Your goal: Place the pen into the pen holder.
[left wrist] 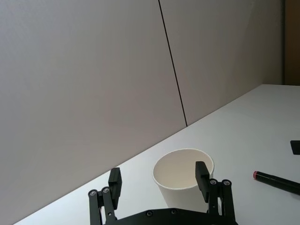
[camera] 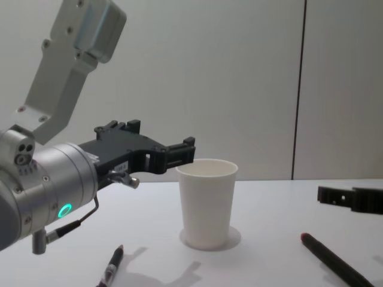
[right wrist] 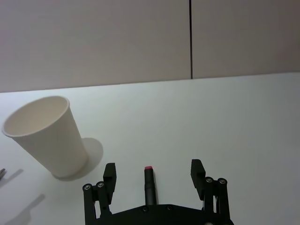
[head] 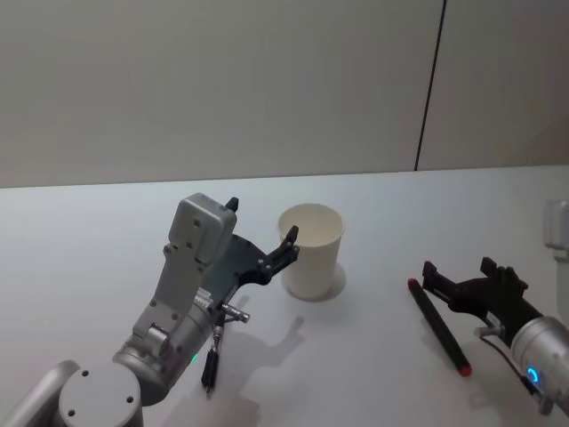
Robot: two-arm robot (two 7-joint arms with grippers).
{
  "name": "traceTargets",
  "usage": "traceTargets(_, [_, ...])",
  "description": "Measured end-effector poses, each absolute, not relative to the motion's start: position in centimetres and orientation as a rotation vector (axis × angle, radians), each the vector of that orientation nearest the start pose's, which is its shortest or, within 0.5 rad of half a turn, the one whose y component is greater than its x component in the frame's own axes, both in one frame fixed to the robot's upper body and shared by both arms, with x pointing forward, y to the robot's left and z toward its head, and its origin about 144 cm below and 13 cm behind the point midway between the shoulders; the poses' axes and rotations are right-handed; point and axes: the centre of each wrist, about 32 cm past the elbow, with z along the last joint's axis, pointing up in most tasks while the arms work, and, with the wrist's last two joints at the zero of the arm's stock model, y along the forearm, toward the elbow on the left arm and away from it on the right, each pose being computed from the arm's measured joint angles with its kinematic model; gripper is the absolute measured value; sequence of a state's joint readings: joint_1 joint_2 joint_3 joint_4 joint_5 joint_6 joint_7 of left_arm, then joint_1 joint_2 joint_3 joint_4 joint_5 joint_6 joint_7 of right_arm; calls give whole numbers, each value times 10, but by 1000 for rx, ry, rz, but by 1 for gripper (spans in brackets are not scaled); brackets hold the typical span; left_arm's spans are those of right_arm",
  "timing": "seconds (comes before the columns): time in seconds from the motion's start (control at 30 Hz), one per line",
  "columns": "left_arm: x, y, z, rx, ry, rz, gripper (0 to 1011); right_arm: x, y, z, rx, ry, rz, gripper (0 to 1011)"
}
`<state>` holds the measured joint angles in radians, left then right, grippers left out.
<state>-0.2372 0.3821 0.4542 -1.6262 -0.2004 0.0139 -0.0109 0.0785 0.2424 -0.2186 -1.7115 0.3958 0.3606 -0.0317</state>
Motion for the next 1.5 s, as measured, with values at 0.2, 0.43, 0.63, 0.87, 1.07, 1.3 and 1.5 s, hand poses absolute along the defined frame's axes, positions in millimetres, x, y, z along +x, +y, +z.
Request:
traceTargets(0.2, [492,198,1204,61,-268,1124,1004,482,-221,1201,-129,301,-1301,1001])
traceTargets(0.43, [492,198,1204,61,-268,1124,1004,496,-222,1202,-174,353,-1275,1001])
traceTargets(0.63, [492,198,1204,61,-268,1124,1004,506,-221,1203,-203,380,-1253,1001])
traceTargets(0.87, [492,198,1204,61,-268,1124,1004,518,-217,1203,-249,400,-1226,1001])
traceTargets(1.07, [492,198,1204,61,-268,1124,1004,526,-213,1203,-287,406,-1205,1001])
traceTargets(1.3, [492,198,1204,61,-268,1124,1004,533,-210,1201,-325,410,-1191,1000])
traceTargets(1.5, [492,198,1204,61,-268,1124,1004,538,-208,1200,-351,410,-1183,882])
